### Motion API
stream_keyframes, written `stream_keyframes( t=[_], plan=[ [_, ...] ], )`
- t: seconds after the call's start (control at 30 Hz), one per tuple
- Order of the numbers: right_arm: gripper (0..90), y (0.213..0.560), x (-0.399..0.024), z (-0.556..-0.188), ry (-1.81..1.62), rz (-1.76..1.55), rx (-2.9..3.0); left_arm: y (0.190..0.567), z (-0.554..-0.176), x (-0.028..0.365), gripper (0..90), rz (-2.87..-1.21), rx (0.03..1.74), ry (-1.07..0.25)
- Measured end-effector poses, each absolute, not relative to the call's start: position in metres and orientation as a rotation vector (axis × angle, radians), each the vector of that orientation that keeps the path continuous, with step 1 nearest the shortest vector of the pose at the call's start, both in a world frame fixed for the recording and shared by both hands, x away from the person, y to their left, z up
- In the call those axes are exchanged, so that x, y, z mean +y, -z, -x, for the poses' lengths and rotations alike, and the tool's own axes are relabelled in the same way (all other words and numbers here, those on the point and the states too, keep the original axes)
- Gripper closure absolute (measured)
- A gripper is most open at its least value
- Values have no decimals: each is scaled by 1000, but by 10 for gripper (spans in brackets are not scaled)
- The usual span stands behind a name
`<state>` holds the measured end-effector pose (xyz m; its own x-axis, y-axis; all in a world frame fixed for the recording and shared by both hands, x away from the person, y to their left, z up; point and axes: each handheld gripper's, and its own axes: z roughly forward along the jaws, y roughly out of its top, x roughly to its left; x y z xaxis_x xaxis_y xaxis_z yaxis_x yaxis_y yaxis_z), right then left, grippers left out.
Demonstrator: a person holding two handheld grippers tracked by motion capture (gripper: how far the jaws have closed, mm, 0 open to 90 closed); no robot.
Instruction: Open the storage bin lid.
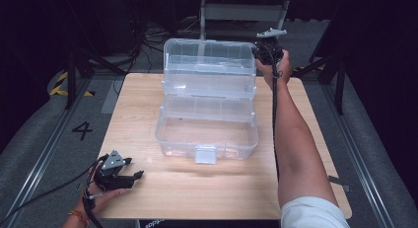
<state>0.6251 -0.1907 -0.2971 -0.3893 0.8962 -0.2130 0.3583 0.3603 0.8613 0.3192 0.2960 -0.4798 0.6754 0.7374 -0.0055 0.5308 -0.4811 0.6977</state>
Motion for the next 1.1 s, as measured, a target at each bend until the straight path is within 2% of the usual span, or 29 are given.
stream_keyframes(
  t=[1.1],
  plan=[
    [826, 313, -192, -641, -918, -1163, 1966, 480, -319, 296, 314, -2200, 971, -396]
  ],
)
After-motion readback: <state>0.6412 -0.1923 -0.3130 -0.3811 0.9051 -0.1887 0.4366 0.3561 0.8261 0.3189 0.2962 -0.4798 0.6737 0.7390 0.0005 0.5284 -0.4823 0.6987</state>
